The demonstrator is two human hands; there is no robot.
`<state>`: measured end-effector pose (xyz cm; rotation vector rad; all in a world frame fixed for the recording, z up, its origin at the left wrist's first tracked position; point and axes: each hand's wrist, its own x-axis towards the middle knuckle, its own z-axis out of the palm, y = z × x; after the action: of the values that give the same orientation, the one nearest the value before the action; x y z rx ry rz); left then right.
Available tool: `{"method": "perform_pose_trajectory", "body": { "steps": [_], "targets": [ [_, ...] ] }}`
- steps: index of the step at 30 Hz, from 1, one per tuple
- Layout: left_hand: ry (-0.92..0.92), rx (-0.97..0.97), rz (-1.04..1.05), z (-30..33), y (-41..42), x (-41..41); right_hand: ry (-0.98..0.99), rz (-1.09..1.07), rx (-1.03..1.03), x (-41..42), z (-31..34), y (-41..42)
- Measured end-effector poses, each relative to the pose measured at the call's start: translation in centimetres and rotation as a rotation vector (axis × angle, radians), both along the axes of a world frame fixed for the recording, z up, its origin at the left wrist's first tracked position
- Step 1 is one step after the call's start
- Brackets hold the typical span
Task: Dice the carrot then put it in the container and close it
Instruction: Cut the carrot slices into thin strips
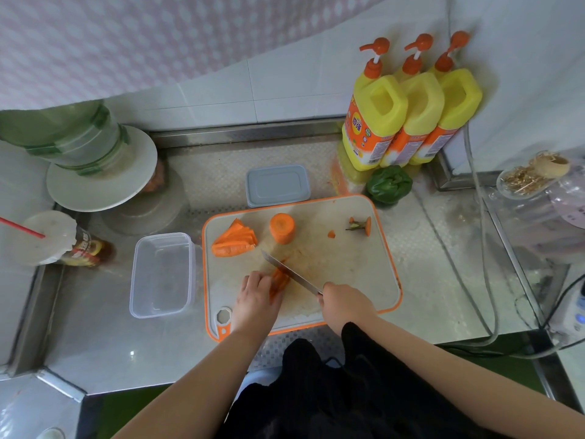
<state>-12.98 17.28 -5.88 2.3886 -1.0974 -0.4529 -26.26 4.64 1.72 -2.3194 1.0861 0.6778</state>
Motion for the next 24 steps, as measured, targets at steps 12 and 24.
{"method": "perform_pose_trajectory", "body": {
  "steps": [12,24],
  "targets": [
    [-0.067,-0.051,-0.010,-0.1,0.3,-0.2,0.000,-0.078,-0.016,-0.3,-0.5,-0.1],
    [-0.082,-0.092,-0.026,-0.7,0.3,0.3,0.041,0.033,-0.010,0.2,0.1,0.6]
  ]
}}
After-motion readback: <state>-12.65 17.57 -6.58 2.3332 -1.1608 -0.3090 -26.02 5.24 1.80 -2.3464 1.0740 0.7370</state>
